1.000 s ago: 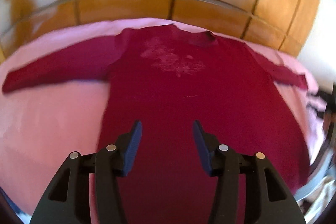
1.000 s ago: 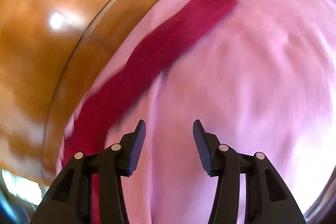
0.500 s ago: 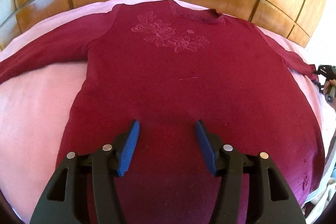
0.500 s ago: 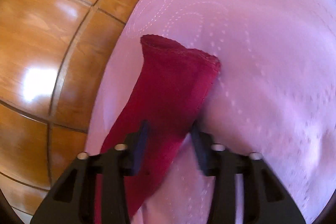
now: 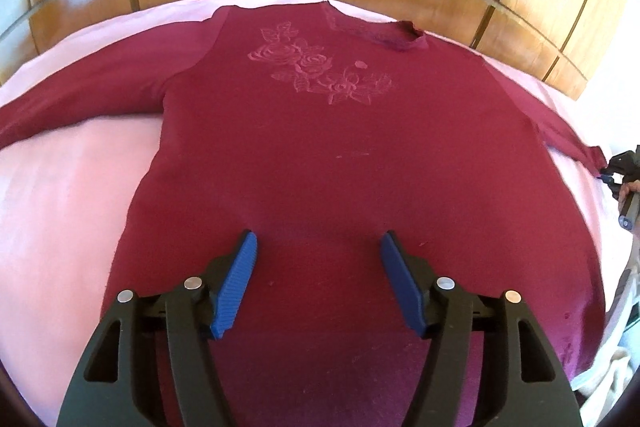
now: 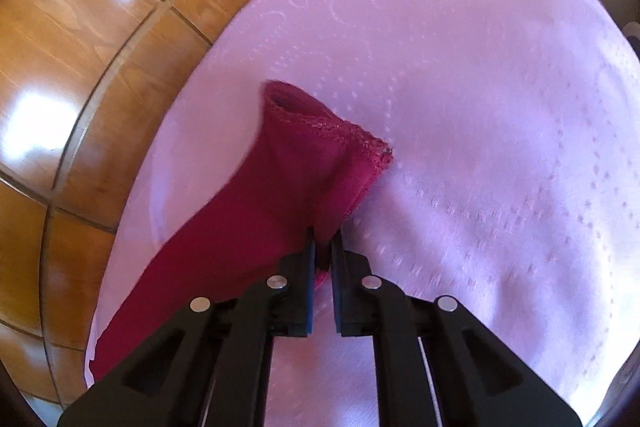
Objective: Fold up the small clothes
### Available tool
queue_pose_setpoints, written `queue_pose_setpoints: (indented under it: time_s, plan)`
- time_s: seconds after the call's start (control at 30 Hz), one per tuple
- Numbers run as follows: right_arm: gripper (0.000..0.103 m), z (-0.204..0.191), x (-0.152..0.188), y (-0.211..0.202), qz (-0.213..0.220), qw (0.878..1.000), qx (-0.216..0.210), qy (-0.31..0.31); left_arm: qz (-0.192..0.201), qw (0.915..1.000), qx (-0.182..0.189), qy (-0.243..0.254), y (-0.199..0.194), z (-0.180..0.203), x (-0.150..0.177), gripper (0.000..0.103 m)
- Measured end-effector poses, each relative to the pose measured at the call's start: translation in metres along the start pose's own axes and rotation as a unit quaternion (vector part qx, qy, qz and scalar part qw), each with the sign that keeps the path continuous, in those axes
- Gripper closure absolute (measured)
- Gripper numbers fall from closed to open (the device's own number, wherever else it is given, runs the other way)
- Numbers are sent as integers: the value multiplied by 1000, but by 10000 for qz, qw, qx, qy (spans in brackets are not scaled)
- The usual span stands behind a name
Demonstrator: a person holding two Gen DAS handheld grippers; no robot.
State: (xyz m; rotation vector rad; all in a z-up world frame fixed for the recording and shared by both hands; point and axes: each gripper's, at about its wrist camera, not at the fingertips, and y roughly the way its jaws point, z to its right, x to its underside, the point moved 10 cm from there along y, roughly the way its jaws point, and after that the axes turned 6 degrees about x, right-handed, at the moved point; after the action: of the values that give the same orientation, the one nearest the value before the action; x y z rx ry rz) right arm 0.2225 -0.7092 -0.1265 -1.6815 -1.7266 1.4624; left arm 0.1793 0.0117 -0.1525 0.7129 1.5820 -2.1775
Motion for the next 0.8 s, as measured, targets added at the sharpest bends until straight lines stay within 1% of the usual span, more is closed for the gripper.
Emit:
queue_pose_setpoints:
  time_s: [0.07,0.2,0.27,0.3,0.37,0.4,0.43,0.5,0.6,0.63,0.7,0.73,0.77,0.8]
  plan:
    - [97,-20,3,-13,64,9996,-219,-195,0,10000,41,-18,-3,-1,0,39]
    - [97,-72,20,-39,113,9946,-670,-781,7,9999,-21,-109,-6,-7,0,39]
    - [97,-109,39,-50,28,9882,-972,-1181,10,9998,-71,-177,-7,-11,-1,39]
    - [97,-133,54,-56,-35,9828,-1140,-1450,16,9997,-72,-212,-7,-12,-1,39]
    - [97,-167,82,-63,-169,9739,-1419,-1761,11,9995,23,-315,-7,-12,-3,39]
    - [97,-185,98,-67,-262,9685,-1572,-1914,24,9994,61,-343,-8,-12,-3,39]
    - [98,-212,122,-71,-387,9602,-1765,-2131,53,9991,129,-391,-9,-12,-5,39]
    - [98,-250,160,-76,-579,9469,-2029,-2425,76,9986,259,-460,-11,-12,-7,39]
    - [98,-309,232,-83,-996,9207,-2485,-2839,100,9976,445,-525,-15,-11,-10,39]
    - [98,-330,262,-86,-1139,9098,-2631,-3002,83,9969,536,-575,-15,-11,-11,39]
    - [98,-353,303,-87,-1401,8955,-2777,-3182,133,9953,692,-659,-20,-12,-17,39]
    - [97,-364,328,-89,-1511,8869,-2822,-3330,186,9950,712,-670,-22,-13,-20,39]
    - [93,-374,351,-91,-1642,8766,-2915,-3460,258,9949,714,-668,-26,-16,-24,39]
    - [91,-378,363,-93,-1747,8701,-2979,-3517,284,9948,717,-661,-28,-16,-26,39]
